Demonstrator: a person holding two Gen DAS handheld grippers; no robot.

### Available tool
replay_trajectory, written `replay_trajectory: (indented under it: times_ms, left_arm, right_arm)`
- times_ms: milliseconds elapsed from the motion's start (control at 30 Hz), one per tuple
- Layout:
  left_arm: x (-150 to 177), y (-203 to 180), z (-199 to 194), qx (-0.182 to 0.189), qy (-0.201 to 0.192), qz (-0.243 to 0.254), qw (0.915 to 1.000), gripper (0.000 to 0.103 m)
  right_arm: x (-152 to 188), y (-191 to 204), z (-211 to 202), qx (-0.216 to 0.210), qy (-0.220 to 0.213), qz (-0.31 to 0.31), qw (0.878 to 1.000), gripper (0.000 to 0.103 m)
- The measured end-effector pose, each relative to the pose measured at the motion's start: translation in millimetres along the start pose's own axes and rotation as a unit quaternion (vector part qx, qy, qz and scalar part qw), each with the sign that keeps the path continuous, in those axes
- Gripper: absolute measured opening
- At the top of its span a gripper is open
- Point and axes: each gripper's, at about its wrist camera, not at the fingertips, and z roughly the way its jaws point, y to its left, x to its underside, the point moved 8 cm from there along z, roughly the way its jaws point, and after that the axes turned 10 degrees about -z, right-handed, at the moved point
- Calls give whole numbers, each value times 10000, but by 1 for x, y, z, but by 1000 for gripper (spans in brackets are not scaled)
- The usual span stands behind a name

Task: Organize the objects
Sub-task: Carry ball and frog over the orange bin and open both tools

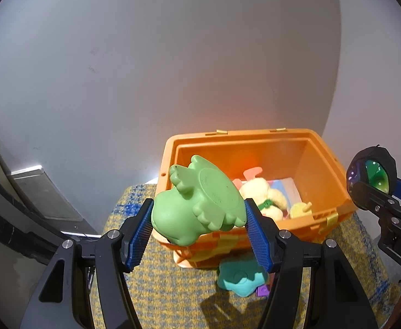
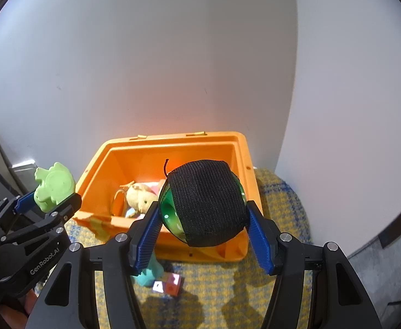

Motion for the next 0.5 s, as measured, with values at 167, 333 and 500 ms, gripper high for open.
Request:
replay_trajectory:
  times_ms: [167,333,500]
  left_arm:
    - [-9,-1,8,22,-3,-3,10000,64]
    - [-13,-4,18,41,19,35,10000,64]
    - [-17,-4,30,34,67,28,10000,64]
  right_arm:
    - [-9,-4,9,21,22,-27,10000,60]
    - [-14,-5,18,25,50,-50,10000,60]
    - [-15,-6,27,-1,99,-23,9999,60]
